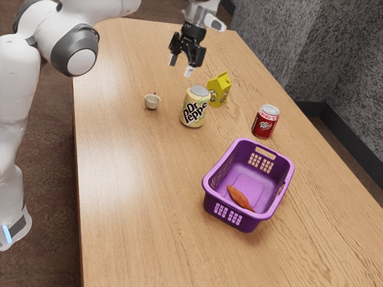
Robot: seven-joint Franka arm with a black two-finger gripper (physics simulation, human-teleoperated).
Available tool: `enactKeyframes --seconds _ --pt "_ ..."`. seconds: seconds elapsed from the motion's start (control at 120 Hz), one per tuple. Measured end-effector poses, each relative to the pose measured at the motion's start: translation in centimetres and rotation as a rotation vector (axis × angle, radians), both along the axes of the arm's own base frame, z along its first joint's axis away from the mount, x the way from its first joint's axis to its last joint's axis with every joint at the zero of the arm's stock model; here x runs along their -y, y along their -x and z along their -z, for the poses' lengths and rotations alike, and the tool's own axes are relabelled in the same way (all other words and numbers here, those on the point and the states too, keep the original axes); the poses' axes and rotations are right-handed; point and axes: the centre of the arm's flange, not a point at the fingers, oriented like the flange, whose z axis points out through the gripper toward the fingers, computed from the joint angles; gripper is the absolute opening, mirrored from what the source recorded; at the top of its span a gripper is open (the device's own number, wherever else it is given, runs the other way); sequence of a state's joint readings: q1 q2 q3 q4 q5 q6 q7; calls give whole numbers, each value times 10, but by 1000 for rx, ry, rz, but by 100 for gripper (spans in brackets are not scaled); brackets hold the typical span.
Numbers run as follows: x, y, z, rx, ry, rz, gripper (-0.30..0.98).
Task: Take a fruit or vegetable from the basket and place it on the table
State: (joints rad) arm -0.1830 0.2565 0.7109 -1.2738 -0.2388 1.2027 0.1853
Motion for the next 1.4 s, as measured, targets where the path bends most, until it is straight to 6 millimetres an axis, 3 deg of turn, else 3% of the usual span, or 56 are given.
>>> enactKeyframes --seconds 0.217,0.242,0.275,0.308,0.342,0.408,0.458,0.492,0.575,0.625,0.675,0.742,0.775,0.825,0.875,0.95,1.017,1.067,1.108,1.208,1.308,1.4 --pt "-13 -13 -20 168 -53 44 69" --pt "-11 -13 -33 197 -67 54 68" --pt "-4 -6 -69 269 -84 77 68" --pt "25 -1 -101 330 -89 144 69" --pt "75 -7 -119 360 -95 251 69" --pt "188 -19 -129 388 -69 500 68" --pt "250 -18 -131 406 -52 665 68" --pt "263 -14 -132 401 -51 726 68" --pt "237 -15 -113 302 -48 751 68" --pt "242 -17 -108 291 -37 821 68" --pt "277 -21 -100 276 -49 958 69" --pt "367 -18 -85 224 -132 1213 68" --pt "384 -16 -82 211 -160 1283 68" --pt "382 -19 -82 204 -172 1334 68" --pt "367 -26 -80 213 -151 1354 68" --pt "346 -46 -60 223 -110 1382 68" --pt "362 -50 -43 229 -76 1460 69" --pt "382 -43 -38 244 -54 1532 68" --pt "384 -35 -29 249 -34 1568 68" --pt "360 -27 -4 269 -11 1601 68" --pt "333 -37 16 293 -20 1614 69" --pt "327 -49 32 309 -26 1643 69"
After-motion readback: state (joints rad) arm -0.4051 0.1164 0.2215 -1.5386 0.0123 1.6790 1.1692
